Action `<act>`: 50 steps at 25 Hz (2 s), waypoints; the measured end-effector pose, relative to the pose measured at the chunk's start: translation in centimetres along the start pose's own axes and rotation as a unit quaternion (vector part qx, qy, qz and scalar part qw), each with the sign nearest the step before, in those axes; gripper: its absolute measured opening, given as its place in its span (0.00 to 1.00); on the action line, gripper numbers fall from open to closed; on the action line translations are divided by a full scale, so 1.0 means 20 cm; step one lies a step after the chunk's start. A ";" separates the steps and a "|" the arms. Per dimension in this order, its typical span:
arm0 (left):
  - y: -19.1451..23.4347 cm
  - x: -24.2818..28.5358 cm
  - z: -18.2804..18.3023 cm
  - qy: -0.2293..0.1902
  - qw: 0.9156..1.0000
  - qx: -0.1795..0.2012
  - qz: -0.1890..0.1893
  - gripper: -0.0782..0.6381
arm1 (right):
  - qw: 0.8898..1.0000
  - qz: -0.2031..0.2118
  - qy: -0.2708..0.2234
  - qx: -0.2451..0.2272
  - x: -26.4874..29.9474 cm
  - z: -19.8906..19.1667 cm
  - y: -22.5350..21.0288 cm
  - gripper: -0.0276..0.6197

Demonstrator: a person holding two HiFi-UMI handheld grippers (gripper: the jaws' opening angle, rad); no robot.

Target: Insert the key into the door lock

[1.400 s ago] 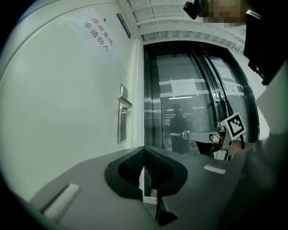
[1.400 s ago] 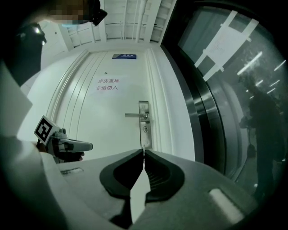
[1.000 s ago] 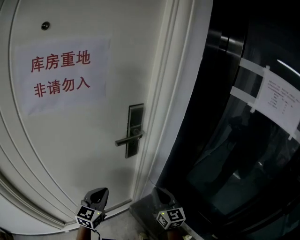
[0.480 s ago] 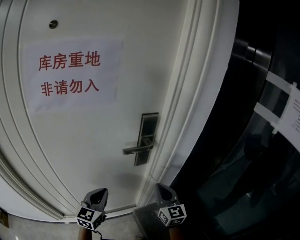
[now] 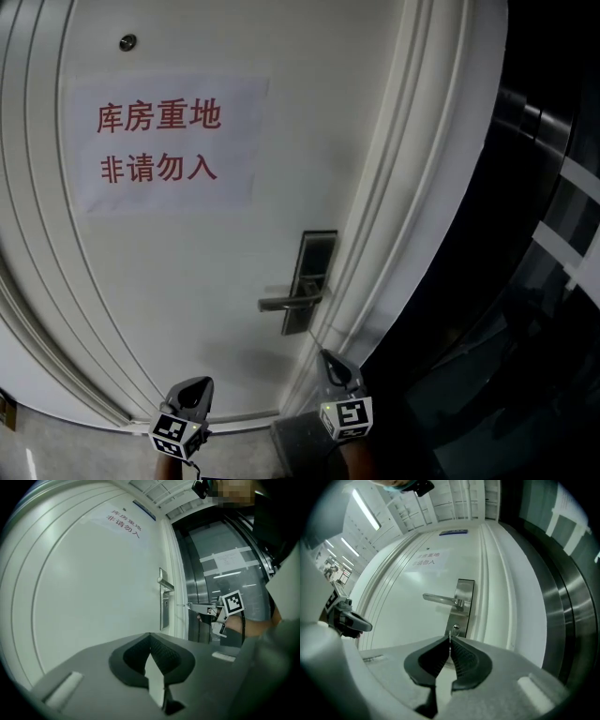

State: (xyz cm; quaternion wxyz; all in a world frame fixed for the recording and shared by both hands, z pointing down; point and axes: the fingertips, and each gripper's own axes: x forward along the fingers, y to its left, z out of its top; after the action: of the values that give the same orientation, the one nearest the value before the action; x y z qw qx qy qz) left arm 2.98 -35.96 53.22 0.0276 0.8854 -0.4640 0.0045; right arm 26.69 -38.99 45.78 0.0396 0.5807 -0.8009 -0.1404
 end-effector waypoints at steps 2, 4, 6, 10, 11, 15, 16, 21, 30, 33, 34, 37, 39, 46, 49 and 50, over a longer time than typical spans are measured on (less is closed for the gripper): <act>0.00 -0.01 0.00 0.001 1.000 -0.001 0.006 0.11 | 1.000 0.003 -0.003 -0.027 0.04 0.03 -0.01 0.06; 0.00 -0.02 -0.01 0.001 1.000 -0.002 0.011 0.11 | 0.999 0.007 -0.006 -0.044 0.08 0.07 -0.03 0.06; 0.01 -0.03 -0.01 0.002 1.000 -0.002 0.015 0.11 | 0.998 0.010 -0.009 -0.055 0.11 0.09 -0.05 0.06; 0.01 -0.05 -0.03 0.005 1.000 -0.005 0.026 0.11 | 0.997 0.018 -0.009 -0.070 0.17 0.11 -0.06 0.06; 0.01 -0.06 -0.03 0.005 1.000 -0.005 0.028 0.11 | 0.997 0.019 -0.009 -0.075 0.18 0.11 -0.06 0.06; 0.02 -0.08 -0.04 0.006 0.999 -0.008 0.037 0.11 | 0.995 0.021 -0.005 -0.100 0.21 0.10 -0.05 0.06; 0.02 -0.08 -0.05 0.007 0.999 -0.009 0.039 0.11 | 0.994 0.019 -0.003 -0.108 0.22 0.09 -0.05 0.06; 0.03 -0.09 -0.06 0.007 0.999 -0.012 0.045 0.11 | 0.991 0.017 0.008 -0.129 0.25 0.06 -0.07 0.06; 0.05 -0.09 -0.07 0.009 0.999 -0.018 0.049 0.11 | 0.974 0.016 0.009 -0.226 0.27 0.08 -0.03 0.06; 0.05 -0.09 -0.07 0.009 0.999 -0.018 0.049 0.11 | 0.966 0.013 0.013 -0.259 0.27 0.10 -0.02 0.06; 0.05 -0.08 -0.07 0.008 0.999 -0.019 0.048 0.11 | 0.963 0.012 0.016 -0.269 0.27 0.09 -0.02 0.06; 0.05 -0.08 -0.08 0.008 0.999 -0.019 0.047 0.11 | 0.955 0.013 0.033 -0.296 0.27 0.08 -0.01 0.06; 0.06 -0.08 -0.08 0.008 0.999 -0.020 0.047 0.11 | 0.946 0.009 0.032 -0.322 0.27 0.05 -0.01 0.06; 0.05 -0.08 -0.09 0.007 0.999 -0.022 0.045 0.11 | 0.914 -0.005 0.043 -0.403 0.26 0.09 0.01 0.06; 0.05 -0.08 -0.09 0.008 0.999 -0.024 0.045 0.11 | 0.906 -0.006 0.044 -0.420 0.26 0.08 0.01 0.06; 0.05 -0.08 -0.09 0.008 0.999 -0.024 0.045 0.11 | 0.903 -0.006 0.044 -0.428 0.26 0.08 0.01 0.06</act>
State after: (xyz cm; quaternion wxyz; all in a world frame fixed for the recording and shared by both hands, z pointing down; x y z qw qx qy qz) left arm 1.23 -35.18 55.10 0.0524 0.8624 -0.5035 0.0015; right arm 24.50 -43.56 43.77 0.3188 0.5184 -0.6575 -0.4443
